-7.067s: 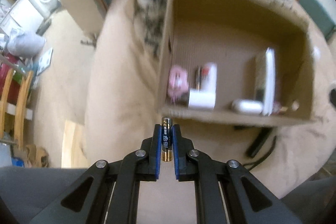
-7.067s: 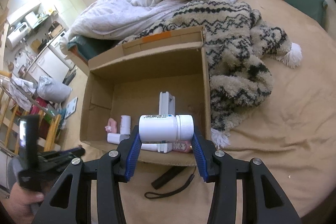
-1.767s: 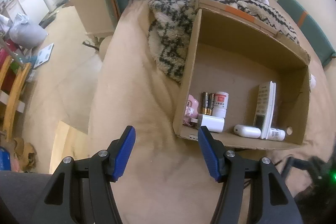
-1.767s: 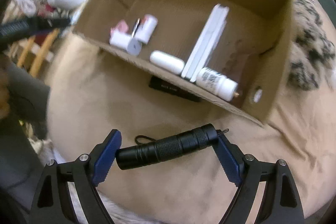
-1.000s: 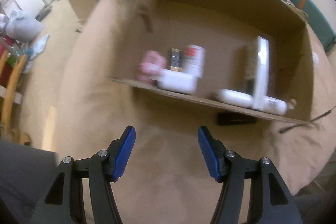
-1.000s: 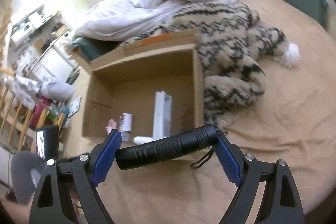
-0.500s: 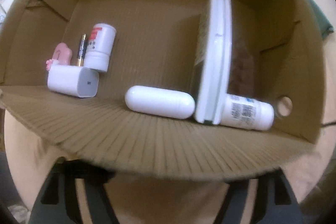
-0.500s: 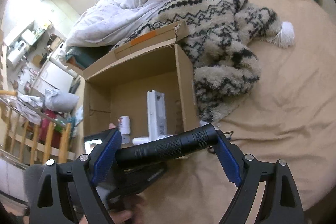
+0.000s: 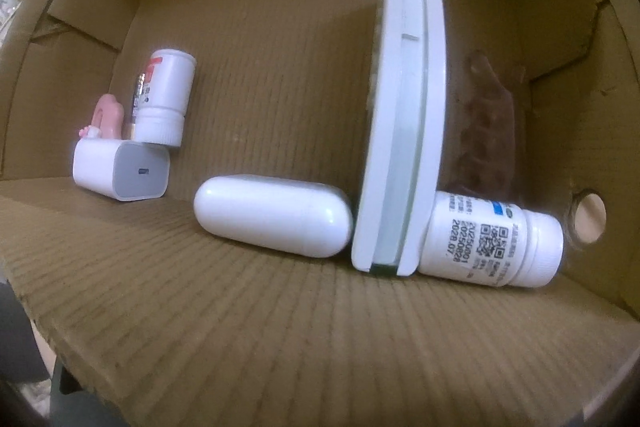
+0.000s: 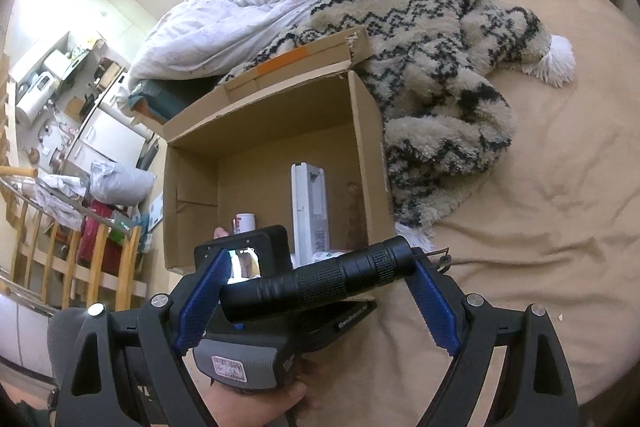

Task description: Organize rigid objects

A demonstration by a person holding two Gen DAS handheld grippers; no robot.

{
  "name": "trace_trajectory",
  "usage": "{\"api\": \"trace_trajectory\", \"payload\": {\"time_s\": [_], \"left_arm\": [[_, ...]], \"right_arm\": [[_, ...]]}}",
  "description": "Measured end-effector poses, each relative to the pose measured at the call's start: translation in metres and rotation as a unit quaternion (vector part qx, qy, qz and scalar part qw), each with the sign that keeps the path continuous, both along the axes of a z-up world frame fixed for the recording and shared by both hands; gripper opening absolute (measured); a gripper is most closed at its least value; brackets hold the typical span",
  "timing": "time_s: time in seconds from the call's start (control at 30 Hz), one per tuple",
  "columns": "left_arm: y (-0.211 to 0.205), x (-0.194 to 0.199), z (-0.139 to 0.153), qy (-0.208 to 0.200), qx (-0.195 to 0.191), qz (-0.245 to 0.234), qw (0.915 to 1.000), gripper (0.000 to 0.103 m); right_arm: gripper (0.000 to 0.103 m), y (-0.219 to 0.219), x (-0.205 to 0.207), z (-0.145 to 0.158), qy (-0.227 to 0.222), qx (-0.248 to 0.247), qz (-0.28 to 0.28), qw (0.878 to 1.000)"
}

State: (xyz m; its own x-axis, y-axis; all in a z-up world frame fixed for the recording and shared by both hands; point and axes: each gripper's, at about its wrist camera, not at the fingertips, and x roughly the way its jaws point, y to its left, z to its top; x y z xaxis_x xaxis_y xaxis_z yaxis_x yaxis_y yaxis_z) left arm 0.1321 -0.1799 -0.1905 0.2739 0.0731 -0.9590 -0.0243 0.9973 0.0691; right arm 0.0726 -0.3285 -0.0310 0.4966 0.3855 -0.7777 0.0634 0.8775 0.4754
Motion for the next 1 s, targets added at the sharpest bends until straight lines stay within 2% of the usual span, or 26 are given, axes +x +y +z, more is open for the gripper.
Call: {"api": "trace_trajectory", "payload": {"time_s": [0.1,0.17,0.37,0.5,0.67,0.8,0.9,1.0], "left_arm": [[-0.001,-0.009,0.001,-0.004,-0.008,-0.001,1.0,0.094],[0.001,-0.014,0.005,-0.011,-0.009,-0.01,0.9998,0.079],[0.017,-0.024,0.01,-0.015,-0.01,-0.011,0.9998,0.079],[0.033,-0.029,0.015,-0.027,0.022,-0.016,0.9993,0.079],[0.07,-0.035,0.024,-0.027,0.04,-0.006,0.9988,0.079],[0.098,-0.043,0.05,-0.046,0.046,-0.012,0.9978,0.079],[0.112,-0.049,0.082,-0.078,0.045,-0.035,0.9953,0.079],[0.125,-0.055,0.113,-0.107,0.029,-0.05,0.9926,0.079]], "right_arm": [[0.093,0.0,0.001,-0.001,0.002,0.0,-0.001,1.0],[0.093,0.001,0.001,-0.001,0.002,-0.002,0.002,1.0],[0.093,0.003,0.002,-0.002,0.003,-0.011,0.005,1.0],[0.093,-0.001,0.003,-0.002,0.002,-0.012,-0.002,1.0],[0.093,-0.004,0.004,-0.004,0.005,-0.018,-0.011,1.0],[0.093,-0.001,0.003,0.0,-0.003,-0.031,-0.011,0.999],[0.093,0.003,0.002,0.007,-0.019,-0.041,-0.008,0.999],[0.093,0.006,0.001,0.019,-0.043,-0.032,-0.005,0.999]]}}
